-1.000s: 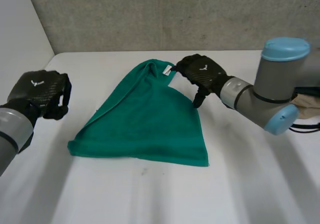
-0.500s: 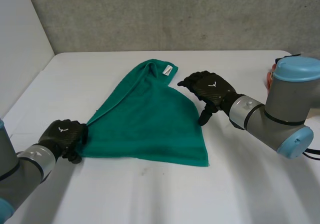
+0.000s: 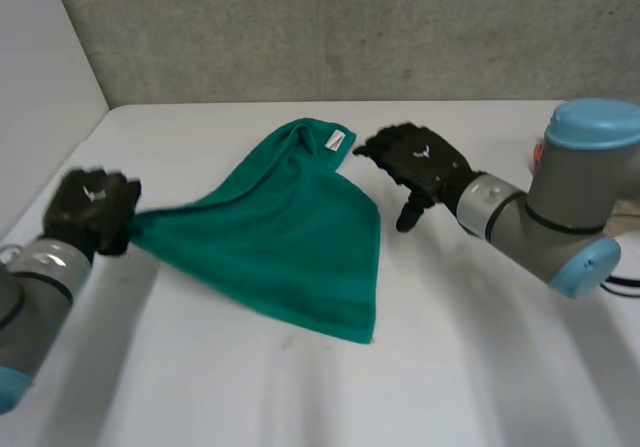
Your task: Fold the laundry.
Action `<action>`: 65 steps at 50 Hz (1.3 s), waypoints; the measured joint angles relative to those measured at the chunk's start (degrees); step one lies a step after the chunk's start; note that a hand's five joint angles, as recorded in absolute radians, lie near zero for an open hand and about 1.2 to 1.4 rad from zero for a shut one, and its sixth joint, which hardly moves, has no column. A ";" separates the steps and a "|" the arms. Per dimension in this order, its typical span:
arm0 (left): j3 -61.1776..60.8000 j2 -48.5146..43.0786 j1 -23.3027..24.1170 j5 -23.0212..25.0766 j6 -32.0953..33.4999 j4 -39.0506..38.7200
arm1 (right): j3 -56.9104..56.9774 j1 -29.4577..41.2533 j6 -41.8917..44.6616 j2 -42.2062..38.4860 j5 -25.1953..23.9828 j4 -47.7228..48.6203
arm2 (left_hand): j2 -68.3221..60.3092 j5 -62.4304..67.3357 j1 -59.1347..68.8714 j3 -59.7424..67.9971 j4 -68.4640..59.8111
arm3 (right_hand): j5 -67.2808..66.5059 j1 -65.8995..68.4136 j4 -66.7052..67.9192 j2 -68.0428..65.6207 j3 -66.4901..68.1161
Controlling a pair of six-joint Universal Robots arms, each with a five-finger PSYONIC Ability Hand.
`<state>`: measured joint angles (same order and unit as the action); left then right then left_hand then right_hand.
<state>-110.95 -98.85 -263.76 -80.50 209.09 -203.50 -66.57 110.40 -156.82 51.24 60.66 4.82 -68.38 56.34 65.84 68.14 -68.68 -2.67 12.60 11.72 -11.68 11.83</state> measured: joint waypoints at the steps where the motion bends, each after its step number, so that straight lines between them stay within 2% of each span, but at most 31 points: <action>1: 0.03 1.52 0.04 0.58 -0.16 0.34 | 1.55 0.17 0.55 -0.51 -0.55 0.00 | 0.00 0.00 0.00 0.01 0.00 | 0.00 0.00 0.00 0.00 0.00; 6: 0.50 12.58 0.71 5.72 -1.85 4.80 | 10.97 1.69 3.87 -4.92 -3.53 0.29 | -0.04 0.00 0.00 0.10 -0.02 | 0.00 0.00 0.00 0.00 0.00; 12: 1.14 23.07 3.59 10.48 -3.28 12.54 | 22.61 5.60 6.21 -12.85 -4.60 2.24 | -0.12 0.00 0.00 0.10 -0.02 | 0.00 0.00 0.00 0.00 0.00; 24: 1.04 37.55 10.62 12.49 -4.96 21.51 | 33.32 14.53 3.88 -23.86 -2.57 9.86 | -0.12 0.00 0.00 0.10 -0.04 | -0.28 0.29 0.51 -0.52 0.48; 26: 0.84 39.11 11.61 12.42 -5.33 22.51 | 33.90 15.80 3.22 -24.94 -2.33 10.42 | -0.12 0.00 0.00 0.10 -0.04 | -4.33 4.38 4.86 -5.55 4.84; 31: -0.28 41.51 12.73 11.96 -5.65 24.36 | 34.08 17.79 2.32 -26.78 -2.19 10.60 | -0.12 0.00 0.00 0.10 -0.04 | -26.07 27.09 27.03 -27.94 27.04; 36: -1.44 42.33 11.13 11.71 -5.72 24.93 | 33.07 17.33 2.22 -27.71 -2.57 9.31 | -0.12 0.00 0.00 0.10 -0.04 | -35.50 35.65 36.67 -36.81 36.51; 39: -1.78 42.68 9.35 11.83 -5.91 24.94 | 32.25 16.24 2.52 -27.74 -3.03 7.65 | -0.12 0.00 0.00 0.10 -0.04 | -34.76 34.34 35.22 -35.28 35.14; 42: -1.88 42.87 7.70 12.32 -6.23 24.84 | 31.44 14.78 3.39 -26.85 -2.77 6.22 | -0.12 0.00 0.00 0.10 -0.04 | -13.92 13.58 15.50 -15.08 15.35; 44: -1.88 42.89 6.69 12.86 -6.49 24.74 | 30.77 13.54 3.96 -25.61 -1.83 5.65 | -0.12 0.00 0.00 0.10 -0.05 | -5.95 6.79 7.88 -7.98 7.95; 49: -1.79 42.79 4.98 14.09 -7.09 24.57 | 28.15 10.09 3.47 -21.12 0.68 5.54 | -0.12 0.00 0.00 0.10 -0.05 | -4.06 5.96 6.23 -7.23 6.13; 55: -0.97 42.71 4.72 14.58 -7.96 24.37 | 24.57 7.91 -1.03 -18.29 -1.21 5.14 | -0.12 0.00 0.00 0.10 -0.05 | -5.79 6.19 6.38 -7.39 6.54; 60: 0.31 42.60 5.18 14.57 -8.92 24.07 | 23.83 8.83 -2.24 -19.10 -1.70 4.03 | -0.12 0.00 0.00 0.10 -0.05 | -9.12 8.53 9.25 -7.39 9.39; 65: 2.82 42.43 6.26 14.20 -10.97 23.68 | 26.16 12.33 -2.90 -21.88 1.29 4.52 | -0.12 0.00 0.00 0.11 -0.05 | -9.99 9.07 9.75 -7.39 9.83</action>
<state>-108.13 -56.42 -257.50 -66.30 198.13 -179.82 -40.42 122.73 -159.71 29.36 61.96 9.34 -68.51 56.34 65.84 68.25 -68.73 -12.66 21.68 21.47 -19.07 21.66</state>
